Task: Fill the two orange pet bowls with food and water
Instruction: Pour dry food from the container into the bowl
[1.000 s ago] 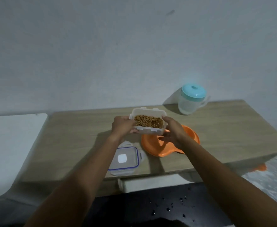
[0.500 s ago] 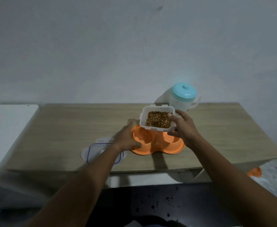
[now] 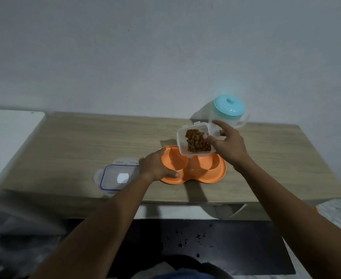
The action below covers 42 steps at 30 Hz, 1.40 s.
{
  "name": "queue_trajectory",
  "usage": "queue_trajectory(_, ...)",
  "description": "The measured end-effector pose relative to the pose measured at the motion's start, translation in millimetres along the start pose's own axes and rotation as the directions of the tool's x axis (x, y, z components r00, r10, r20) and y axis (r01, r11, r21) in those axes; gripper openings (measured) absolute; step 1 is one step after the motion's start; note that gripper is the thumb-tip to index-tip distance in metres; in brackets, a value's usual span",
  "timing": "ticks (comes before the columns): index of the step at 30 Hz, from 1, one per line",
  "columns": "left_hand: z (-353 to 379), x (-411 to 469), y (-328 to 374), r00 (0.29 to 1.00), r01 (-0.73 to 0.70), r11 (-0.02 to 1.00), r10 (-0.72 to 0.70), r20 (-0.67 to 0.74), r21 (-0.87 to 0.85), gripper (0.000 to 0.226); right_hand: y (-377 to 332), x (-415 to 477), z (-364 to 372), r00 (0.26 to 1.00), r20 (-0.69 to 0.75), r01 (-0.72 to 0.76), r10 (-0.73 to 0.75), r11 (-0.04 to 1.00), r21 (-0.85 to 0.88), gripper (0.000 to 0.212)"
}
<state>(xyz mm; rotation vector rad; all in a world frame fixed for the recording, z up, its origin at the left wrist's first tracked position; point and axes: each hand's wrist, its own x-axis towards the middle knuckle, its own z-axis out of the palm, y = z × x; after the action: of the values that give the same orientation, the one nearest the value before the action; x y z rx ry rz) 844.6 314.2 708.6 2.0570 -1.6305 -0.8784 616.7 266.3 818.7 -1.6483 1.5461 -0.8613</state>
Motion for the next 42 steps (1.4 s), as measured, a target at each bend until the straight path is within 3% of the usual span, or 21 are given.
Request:
queue_trajectory(3, 0, -3, 0, 0.999, -0.028, 0.998, 0.029, 0.018, -0.062, 0.114, -7, -6, -2, 1.0, -0.006, 0.03, -0.031, 0.999, -0.022, 0.058)
queue_trajectory(11, 2, 0, -9, 0.999, -0.021, 0.999, 0.023, 0.048, -0.046, 0.123, -12, -11, -2, 0.999, -0.019, 0.043, -0.044, 0.997, -0.063, 0.064)
queue_trajectory(20, -2, 3, -10, 0.994, -0.082, 0.993, 0.087, 0.06, -0.079, 0.108, -26, -12, -1, 0.995, -0.018, 0.091, -0.095, 0.984, -0.157, 0.066)
queue_trajectory(42, 1, 10, -15, 0.992, -0.076, 0.982, 0.091, 0.082, -0.173, 0.108, -34, -11, 5, 0.997, -0.028, 0.061, -0.066, 0.985, -0.159, 0.067)
